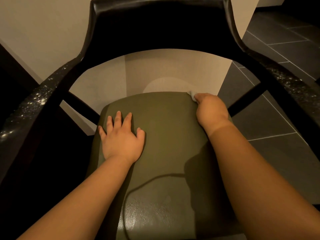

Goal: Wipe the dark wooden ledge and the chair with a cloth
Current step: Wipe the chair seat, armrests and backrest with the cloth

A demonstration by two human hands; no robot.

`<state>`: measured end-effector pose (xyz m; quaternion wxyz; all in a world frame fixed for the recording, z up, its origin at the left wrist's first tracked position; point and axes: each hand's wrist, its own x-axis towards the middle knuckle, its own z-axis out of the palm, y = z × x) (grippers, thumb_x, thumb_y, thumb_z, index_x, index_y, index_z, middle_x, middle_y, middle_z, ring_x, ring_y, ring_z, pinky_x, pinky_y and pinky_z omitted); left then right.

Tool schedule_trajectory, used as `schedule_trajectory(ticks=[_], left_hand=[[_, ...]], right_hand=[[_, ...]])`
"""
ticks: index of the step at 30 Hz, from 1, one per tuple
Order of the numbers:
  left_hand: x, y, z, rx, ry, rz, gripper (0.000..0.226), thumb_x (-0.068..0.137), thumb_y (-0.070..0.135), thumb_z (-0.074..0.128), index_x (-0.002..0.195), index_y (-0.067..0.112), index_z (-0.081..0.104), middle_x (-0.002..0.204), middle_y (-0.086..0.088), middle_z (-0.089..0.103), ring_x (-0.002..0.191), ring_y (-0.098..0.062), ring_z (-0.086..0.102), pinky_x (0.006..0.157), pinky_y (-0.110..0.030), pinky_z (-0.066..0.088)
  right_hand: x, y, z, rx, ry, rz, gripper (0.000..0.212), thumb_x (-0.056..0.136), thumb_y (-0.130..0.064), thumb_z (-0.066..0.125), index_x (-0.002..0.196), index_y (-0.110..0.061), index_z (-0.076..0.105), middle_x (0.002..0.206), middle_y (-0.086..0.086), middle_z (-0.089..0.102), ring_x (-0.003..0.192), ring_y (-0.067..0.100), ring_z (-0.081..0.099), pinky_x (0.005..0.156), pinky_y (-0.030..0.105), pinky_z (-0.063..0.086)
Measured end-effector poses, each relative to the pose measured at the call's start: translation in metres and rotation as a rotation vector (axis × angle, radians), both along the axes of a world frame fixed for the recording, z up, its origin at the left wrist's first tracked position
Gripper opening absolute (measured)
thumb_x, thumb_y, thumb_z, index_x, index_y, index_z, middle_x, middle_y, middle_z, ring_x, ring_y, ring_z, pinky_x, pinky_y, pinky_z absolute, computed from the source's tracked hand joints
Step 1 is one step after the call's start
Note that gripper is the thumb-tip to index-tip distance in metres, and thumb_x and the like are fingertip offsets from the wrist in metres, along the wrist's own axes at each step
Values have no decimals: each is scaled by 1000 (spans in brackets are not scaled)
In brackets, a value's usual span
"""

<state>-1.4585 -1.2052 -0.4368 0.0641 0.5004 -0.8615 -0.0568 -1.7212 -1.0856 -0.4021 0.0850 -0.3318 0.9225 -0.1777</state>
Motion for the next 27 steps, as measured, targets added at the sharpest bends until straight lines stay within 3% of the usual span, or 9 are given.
schedule_trajectory(ticks=[4, 9, 12, 15, 18, 20, 22, 25, 27], left_hand=[[0, 0, -1, -4, 5, 4, 73, 96, 61, 28, 164, 35, 28, 174, -2, 19, 161, -31, 9, 128, -60, 6], [0, 0, 0, 4, 22, 5, 72, 96, 60, 29, 163, 35, 29, 174, -2, 19, 161, -30, 10, 128, -60, 5], [0, -1, 0, 6, 24, 4, 72, 96, 60, 29, 163, 35, 29, 174, -2, 19, 161, -30, 10, 129, -60, 5], [1, 0, 0, 2, 23, 7, 72, 95, 60, 30, 163, 34, 30, 174, -2, 20, 160, -30, 11, 128, -60, 6], [0, -1, 0, 3, 17, 5, 73, 95, 60, 29, 163, 34, 30, 174, -2, 20, 160, -31, 11, 128, -61, 7], [0, -1, -1, 1, 9, 3, 73, 95, 60, 27, 163, 34, 29, 174, -3, 19, 160, -31, 11, 128, -61, 6], [0, -1, 0, 3, 6, 3, 73, 95, 60, 27, 164, 34, 28, 174, -3, 19, 160, -31, 10, 128, -61, 6], [0, 0, 0, 0, -7, -1, 73, 96, 60, 26, 164, 33, 27, 174, -3, 17, 161, -32, 9, 128, -60, 6], [1, 1, -1, 0, -14, -4, 72, 97, 59, 26, 165, 33, 26, 175, -3, 16, 161, -31, 9, 129, -59, 6]], right_hand=[[17, 42, 3, 177, -150, -167, 54, 106, -26, 40, 159, -30, 29, 165, 15, 27, 151, 37, 29, 120, 52, 30], [-6, 22, 1, 91, -4, -169, 48, 104, -9, 40, 150, -19, 49, 146, 17, 54, 131, 37, 54, 108, 45, 44], [-6, 25, 9, 71, -9, -164, 41, 105, -14, 40, 143, -14, 55, 138, 16, 60, 123, 37, 59, 102, 44, 48], [30, 65, 0, 75, 100, -218, 39, 100, -9, 41, 135, -14, 56, 126, 14, 63, 110, 36, 62, 80, 40, 48], [56, 95, -12, -17, 127, -333, 41, 97, -8, 43, 135, -14, 57, 122, 11, 63, 106, 33, 62, 76, 37, 45], [43, 84, -15, 23, 67, -341, 45, 102, -12, 40, 144, -17, 51, 131, 13, 60, 116, 33, 60, 84, 41, 48], [25, 60, -8, 72, -66, -350, 49, 107, -15, 34, 156, -21, 38, 147, 16, 51, 132, 37, 53, 104, 46, 45], [8, 26, -2, -15, -23, -259, 42, 101, -2, 39, 141, -11, 50, 132, 16, 60, 119, 36, 61, 95, 44, 50], [-1, 21, 0, 23, -24, -183, 33, 100, -4, 41, 129, -11, 55, 125, 11, 63, 111, 32, 62, 94, 42, 50]])
